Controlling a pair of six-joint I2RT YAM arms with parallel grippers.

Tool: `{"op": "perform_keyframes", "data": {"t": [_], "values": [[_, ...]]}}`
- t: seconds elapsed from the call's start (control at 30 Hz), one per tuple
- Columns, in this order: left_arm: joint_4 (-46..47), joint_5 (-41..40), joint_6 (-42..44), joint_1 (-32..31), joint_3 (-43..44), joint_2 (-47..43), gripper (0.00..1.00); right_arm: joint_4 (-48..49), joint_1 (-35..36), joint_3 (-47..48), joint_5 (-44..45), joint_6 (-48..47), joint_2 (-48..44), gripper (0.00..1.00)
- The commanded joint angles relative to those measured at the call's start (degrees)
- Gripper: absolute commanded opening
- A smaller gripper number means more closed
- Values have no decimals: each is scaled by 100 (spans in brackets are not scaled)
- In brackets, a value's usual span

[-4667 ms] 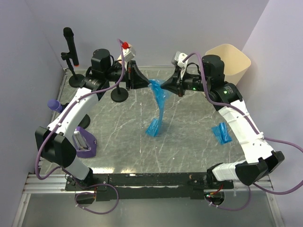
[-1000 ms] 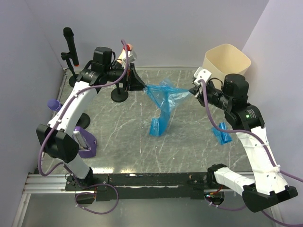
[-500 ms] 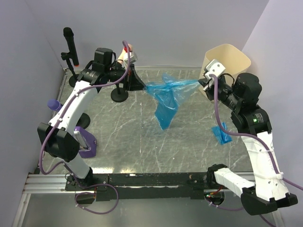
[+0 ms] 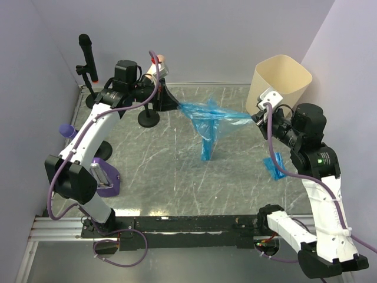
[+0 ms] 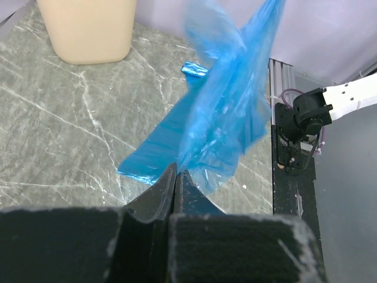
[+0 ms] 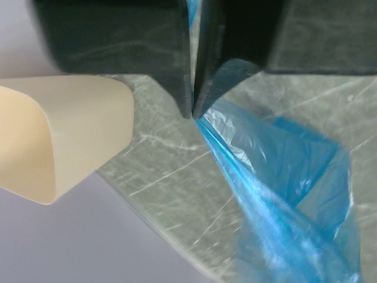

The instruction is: Put the trash bags into the trash bin

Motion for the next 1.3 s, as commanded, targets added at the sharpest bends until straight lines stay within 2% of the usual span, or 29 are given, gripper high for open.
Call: {"op": "perform_keyframes", "data": {"t": [0.0,0.07,0.13,0.3,0.43,0.6,0.9,1.27], "values": [[-75,157,238,-64,207,-148,1,-534,-47,501,-1020,-91,251,28],[-312,209,449,-152,313,-113,1,-342,-38,739,-1697,188,418,48],[-480,210,642,-240,357,-104,1,-35,15,942,-2050,592,664,62],[-402,157,652,-363,269,-191,1,274,524,1390,-1912,980,1578,72],[-541,139,845,-381,330,-253,1,634,735,1364,-1525,1410,1974,74],[-1016,245,1485,-381,489,-297,1,898,736,1522,-1445,1579,2431,73],[-1886,280,2585,-424,1060,-95,1,1197,771,2023,-2086,1877,3275,74],[-1983,157,2911,-512,1148,-77,1,1286,1043,2331,-2543,1965,3934,75]]}}
